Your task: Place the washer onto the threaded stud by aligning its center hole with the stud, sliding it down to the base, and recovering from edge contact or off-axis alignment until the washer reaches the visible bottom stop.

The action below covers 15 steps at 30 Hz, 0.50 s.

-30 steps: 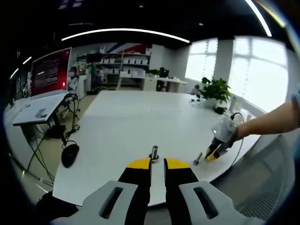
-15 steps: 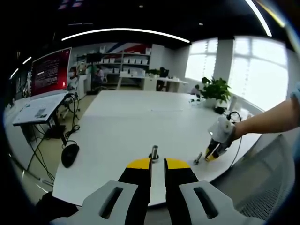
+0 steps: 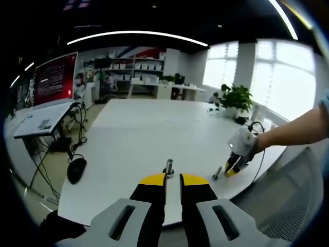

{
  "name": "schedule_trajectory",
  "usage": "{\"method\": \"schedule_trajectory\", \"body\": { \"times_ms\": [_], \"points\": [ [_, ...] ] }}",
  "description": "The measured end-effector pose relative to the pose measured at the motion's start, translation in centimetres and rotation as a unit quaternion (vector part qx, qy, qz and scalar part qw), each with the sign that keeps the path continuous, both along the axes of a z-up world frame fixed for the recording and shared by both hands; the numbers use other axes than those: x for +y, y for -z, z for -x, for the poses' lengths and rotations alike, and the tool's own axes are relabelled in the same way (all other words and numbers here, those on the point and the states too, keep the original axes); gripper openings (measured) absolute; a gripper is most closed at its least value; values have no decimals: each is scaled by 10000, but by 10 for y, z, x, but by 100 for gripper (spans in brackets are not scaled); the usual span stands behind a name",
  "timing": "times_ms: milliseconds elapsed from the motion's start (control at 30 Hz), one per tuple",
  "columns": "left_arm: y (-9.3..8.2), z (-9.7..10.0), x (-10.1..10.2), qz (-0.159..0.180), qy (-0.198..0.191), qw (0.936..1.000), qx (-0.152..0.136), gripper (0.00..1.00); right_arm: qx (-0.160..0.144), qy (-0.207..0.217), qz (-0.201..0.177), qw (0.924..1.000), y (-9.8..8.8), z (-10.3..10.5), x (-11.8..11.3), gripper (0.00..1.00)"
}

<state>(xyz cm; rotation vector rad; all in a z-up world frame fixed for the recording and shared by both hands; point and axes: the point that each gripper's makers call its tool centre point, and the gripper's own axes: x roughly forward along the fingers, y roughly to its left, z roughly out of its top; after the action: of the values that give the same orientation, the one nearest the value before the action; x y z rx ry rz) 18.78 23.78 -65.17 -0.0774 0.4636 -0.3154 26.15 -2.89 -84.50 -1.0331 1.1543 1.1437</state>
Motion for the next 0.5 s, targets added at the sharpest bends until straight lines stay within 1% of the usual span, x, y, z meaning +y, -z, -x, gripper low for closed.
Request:
{"method": "schedule_trajectory", "body": {
  "times_ms": [67,133,200,233,267,400,433,467,500],
  "points": [
    [0,0,0,-1,0,10000,-8,7,-1,108,-36,9999,0,0,0,14],
    [0,0,0,-4,7,10000,-3,7,-69,287,-309,9991,-1,-4,2,14],
    [0,0,0,7,2,10000,-14,7,-93,483,-407,9980,-3,-5,-1,14],
    [-1,0,0,14,-2,10000,-24,7,-116,523,-501,9973,-7,-6,0,14],
    [-1,0,0,21,-6,10000,-34,7,-115,526,-514,9972,-8,-6,0,14],
    [-1,-1,0,28,-5,10000,-41,7,-183,548,-751,9955,-25,-7,7,14],
    [-2,-1,0,34,-12,10000,-47,7,-158,565,-820,9949,-29,-7,9,14],
    [-2,-1,0,36,-14,10000,-50,7,-70,626,-909,9939,-34,-4,13,14],
    [-2,-1,0,35,-14,10000,-51,7,-62,655,-979,9930,-39,-5,17,14]
  ]
}}
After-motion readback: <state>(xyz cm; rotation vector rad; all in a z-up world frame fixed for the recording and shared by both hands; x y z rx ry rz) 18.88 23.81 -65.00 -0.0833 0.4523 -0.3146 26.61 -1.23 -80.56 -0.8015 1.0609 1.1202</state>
